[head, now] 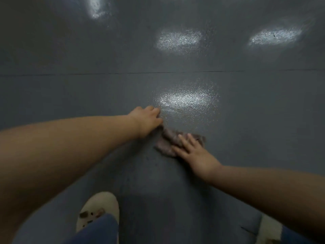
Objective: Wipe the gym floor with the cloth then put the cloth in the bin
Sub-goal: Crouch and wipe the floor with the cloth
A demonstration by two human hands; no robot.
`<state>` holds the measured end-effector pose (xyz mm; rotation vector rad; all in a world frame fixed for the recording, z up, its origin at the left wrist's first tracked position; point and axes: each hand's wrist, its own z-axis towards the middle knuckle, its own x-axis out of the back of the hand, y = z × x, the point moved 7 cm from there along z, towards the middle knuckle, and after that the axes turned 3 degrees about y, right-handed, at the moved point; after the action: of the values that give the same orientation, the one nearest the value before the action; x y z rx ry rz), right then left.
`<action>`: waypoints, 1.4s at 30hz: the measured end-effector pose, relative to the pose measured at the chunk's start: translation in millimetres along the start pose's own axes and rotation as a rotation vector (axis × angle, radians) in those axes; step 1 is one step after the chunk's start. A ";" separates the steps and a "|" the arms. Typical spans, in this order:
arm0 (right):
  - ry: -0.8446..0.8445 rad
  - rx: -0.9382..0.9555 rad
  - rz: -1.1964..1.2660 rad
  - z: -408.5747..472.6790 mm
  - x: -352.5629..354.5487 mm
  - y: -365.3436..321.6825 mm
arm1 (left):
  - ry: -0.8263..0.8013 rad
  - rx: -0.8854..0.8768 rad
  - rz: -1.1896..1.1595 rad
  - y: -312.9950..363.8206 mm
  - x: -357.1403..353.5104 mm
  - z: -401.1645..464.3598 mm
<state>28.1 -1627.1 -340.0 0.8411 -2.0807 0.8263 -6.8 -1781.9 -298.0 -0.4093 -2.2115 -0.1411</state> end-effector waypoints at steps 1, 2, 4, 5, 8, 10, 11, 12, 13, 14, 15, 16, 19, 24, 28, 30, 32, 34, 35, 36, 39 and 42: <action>0.007 0.068 -0.036 -1.9 -4.4 -12.1 | -0.005 -0.043 0.037 -2.6 -0.4 -6.5; -0.001 0.101 -0.060 -1.0 -10.6 -14.0 | -0.016 -0.065 0.046 -6.5 -2.3 -13.6; -0.022 0.103 -0.124 4.9 -8.6 -4.5 | -0.025 -0.043 0.005 -15.5 -6.4 -27.9; 0.010 0.101 -0.125 10.1 3.1 -0.9 | -0.012 -0.007 -0.036 -19.4 -9.5 -33.3; 0.172 -0.086 -0.141 31.4 40.9 41.0 | 0.060 0.128 -0.218 -22.4 -28.0 -39.0; 0.119 -0.437 0.002 38.4 56.5 91.1 | 0.090 0.228 -0.337 -19.6 -45.1 -42.1; 0.146 -0.579 0.117 39.4 61.6 111.2 | 0.090 0.272 -0.376 -18.1 -54.7 -45.0; 0.189 -0.681 0.215 40.8 65.4 125.2 | 0.082 0.306 -0.400 -17.0 -64.3 -48.0; 0.205 -0.748 0.281 44.0 66.2 131.8 | 0.068 0.333 -0.411 -16.5 -72.9 -51.1; 0.212 -0.786 0.305 48.5 67.9 132.4 | 0.052 0.360 -0.423 -17.6 -81.1 -54.3; 0.208 -0.805 0.305 55.6 66.8 128.9 | 0.038 0.391 -0.438 -20.3 -88.1 -57.7; 0.215 -0.797 0.287 64.0 68.5 120.2 | 0.024 0.419 -0.451 -23.9 -94.1 -61.0; 0.268 -0.582 0.157 97.2 74.8 68.1 | -0.018 0.454 -0.438 -39.8 -104.9 -65.3; 0.172 -0.176 0.045 108.6 39.1 -51.8 | -0.027 0.485 -0.410 -55.8 -109.9 -71.8; 0.241 0.122 -0.052 67.1 9.0 -93.5 | 0.010 0.494 -0.433 -53.7 -112.0 -78.0; 0.247 0.172 -0.151 59.1 2.9 -72.6 | 0.007 0.459 -0.406 -51.6 -113.1 -83.6; 0.321 0.037 -0.073 58.8 11.0 -34.4 | -0.012 0.416 -0.372 -51.0 -117.1 -90.7; 0.448 -0.270 0.080 56.5 27.6 0.3 | -0.035 0.409 -0.367 -54.5 -123.9 -101.6; 0.457 -0.451 0.155 55.7 28.9 9.7 | -0.053 0.414 -0.376 -57.1 -128.2 -107.7; 0.448 -0.597 0.236 56.8 27.3 10.3 | -0.073 0.421 -0.394 -60.1 -133.1 -113.6; 0.403 -0.716 0.324 72.6 27.0 -31.4 | -0.112 0.416 -0.451 -65.0 -142.8 -125.0; 0.307 -0.445 0.262 96.2 14.8 -108.3 | -0.116 0.399 -0.484 -63.9 -147.4 -129.8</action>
<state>66.5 -1767.3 -348.2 0.1917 -2.0066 0.5465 153.0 -1908.9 -329.3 0.3487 -2.3438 0.0694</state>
